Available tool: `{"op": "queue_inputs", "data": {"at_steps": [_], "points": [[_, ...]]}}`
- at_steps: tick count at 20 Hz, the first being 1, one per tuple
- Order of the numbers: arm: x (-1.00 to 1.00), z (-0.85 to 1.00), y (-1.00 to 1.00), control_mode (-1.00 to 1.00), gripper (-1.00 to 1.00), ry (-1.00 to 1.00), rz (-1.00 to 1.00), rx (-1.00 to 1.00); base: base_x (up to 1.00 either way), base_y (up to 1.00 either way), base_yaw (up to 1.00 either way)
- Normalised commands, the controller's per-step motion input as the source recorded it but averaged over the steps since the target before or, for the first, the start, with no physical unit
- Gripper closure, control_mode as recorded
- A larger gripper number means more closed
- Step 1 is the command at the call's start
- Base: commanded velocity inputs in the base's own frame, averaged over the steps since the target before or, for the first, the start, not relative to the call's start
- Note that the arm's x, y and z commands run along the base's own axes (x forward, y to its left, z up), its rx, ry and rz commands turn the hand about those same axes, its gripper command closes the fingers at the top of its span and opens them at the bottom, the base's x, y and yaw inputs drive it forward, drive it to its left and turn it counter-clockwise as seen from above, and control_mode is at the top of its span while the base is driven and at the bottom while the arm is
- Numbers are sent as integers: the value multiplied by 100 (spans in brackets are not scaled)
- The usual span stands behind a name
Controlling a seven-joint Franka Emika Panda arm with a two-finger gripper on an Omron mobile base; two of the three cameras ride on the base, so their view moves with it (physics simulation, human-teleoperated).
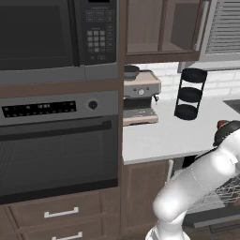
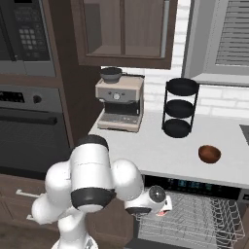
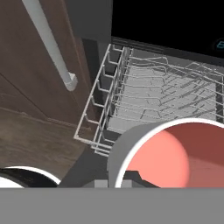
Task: Pick up the cup and bowl from the counter, place them in the dishwasher, and close the dishwasher door.
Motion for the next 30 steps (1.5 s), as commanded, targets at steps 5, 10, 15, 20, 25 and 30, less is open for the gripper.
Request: {"op": "queue_inputs", "data": {"at_steps": [5,10,15,20,25,30], "points": [[39,-13,0,-100,100,13,0,0,0,0,0],[16,-22,-8,-100,100,2,0,0,0,0,0],[4,-29,-15,-100,100,0,0,0,0,0,0],[7,-8,-6,-100,100,0,0,0,0,0,0],[8,0,-5,-100,100,0,0,0,0,0,0],[9,1,-32,-100,100,-1,0,1,0,0,0]]}}
